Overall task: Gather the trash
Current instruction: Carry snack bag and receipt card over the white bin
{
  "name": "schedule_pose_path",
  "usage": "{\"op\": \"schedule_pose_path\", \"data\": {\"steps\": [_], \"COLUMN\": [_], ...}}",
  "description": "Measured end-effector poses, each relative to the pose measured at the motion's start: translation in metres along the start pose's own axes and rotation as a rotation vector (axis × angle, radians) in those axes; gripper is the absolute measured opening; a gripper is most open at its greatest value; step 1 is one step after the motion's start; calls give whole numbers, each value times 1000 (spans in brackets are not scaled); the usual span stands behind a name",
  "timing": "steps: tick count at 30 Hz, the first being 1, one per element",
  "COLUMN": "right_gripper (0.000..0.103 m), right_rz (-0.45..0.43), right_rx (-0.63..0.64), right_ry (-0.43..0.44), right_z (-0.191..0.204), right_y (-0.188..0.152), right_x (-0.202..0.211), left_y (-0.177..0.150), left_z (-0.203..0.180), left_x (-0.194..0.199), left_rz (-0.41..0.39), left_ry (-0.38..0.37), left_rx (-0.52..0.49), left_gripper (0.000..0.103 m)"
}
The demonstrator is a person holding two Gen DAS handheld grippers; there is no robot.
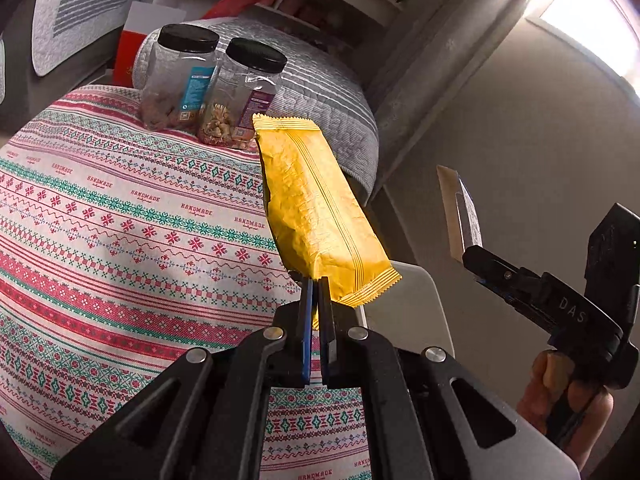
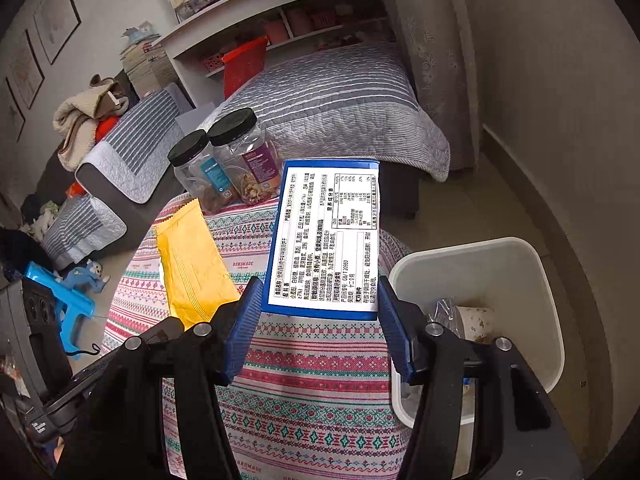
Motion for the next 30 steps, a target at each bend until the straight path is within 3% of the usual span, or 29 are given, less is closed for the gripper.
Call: {"op": "schedule_pose_path", "data": {"steps": [12, 23, 30], "right_gripper": [54, 54, 54], "right_rz": [-65, -51, 18], "right_rx": [-106, -218, -294], "right_ry": [-34, -80, -99], "right_z": [-55, -96, -116], "right_y": [11, 7, -6], "right_x": [40, 44, 33], "left_y": [-39, -65, -76], "left_z": [-77, -113, -128], "left_x": [-47, -94, -115], "left_rz": [94, 160, 182], "left_ry": [-86, -119, -127], "left_rx": [-108, -122, -148], "left_gripper": [3, 3, 3]}}
Point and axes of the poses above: each gripper's, at about its wrist camera, not at the fingertips, and x roughly against the way its jaws point, z to its left, y to its top, the point moved 10 cm from there along -x, roughly the way its jaws point, and after that the axes turned 3 degrees about -x, right-handed, at the moved point
